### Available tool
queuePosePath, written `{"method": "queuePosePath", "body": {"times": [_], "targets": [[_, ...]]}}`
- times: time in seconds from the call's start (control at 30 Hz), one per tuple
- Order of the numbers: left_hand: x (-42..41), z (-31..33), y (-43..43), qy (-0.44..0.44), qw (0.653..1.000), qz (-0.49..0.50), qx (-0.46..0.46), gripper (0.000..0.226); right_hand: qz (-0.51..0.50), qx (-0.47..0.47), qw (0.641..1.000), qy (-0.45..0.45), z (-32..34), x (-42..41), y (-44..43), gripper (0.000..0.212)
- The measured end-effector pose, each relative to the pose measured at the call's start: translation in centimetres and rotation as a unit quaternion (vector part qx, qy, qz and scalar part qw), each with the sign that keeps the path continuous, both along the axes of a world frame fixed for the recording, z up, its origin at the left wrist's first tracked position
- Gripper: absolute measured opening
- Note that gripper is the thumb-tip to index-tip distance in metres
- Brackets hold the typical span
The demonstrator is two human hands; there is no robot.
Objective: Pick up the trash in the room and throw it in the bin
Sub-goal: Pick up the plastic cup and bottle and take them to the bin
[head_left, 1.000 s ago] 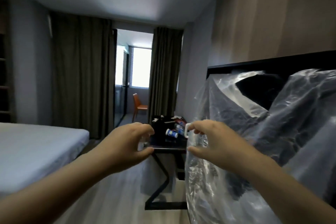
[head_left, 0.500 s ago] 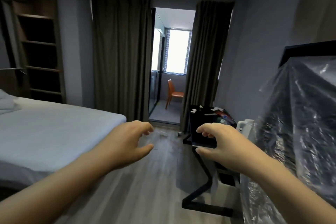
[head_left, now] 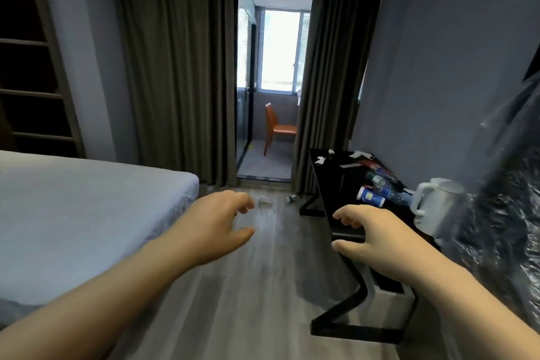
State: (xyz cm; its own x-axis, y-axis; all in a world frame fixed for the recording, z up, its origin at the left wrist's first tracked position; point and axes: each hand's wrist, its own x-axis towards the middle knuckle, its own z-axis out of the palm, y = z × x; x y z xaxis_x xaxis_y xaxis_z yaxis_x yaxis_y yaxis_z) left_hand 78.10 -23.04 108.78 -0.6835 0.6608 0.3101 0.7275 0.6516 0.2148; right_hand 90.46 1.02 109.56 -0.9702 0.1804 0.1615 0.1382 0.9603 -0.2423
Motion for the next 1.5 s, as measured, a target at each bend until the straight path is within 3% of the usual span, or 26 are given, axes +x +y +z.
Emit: {"method": "queuePosePath", "body": {"times": [0.6, 1.0, 1.27, 1.5], "targets": [[-31.4, -3.9, 12.1, -0.040, 0.998, -0.002, -0.056, 0.041, 0.011, -0.048, 0.996, -0.071, -5.6, -31.4, 11.6, 0.054], [-57.9, -6.8, 18.7, -0.070, 0.996, -0.022, -0.047, 0.038, -0.063, -0.083, 0.990, -0.093, -7.7, -55.1, 18.2, 0.044], [-71.7, -9.3, 27.3, -0.112, 0.989, -0.055, -0.077, 0.043, -0.091, -0.109, 0.983, -0.117, -9.9, -67.2, 25.0, 0.049], [-83.6, -11.5, 37.2, -0.095, 0.991, -0.042, -0.088, 0.040, -0.095, -0.148, 0.980, -0.092, -12.7, -79.7, 34.9, 0.051]]}}
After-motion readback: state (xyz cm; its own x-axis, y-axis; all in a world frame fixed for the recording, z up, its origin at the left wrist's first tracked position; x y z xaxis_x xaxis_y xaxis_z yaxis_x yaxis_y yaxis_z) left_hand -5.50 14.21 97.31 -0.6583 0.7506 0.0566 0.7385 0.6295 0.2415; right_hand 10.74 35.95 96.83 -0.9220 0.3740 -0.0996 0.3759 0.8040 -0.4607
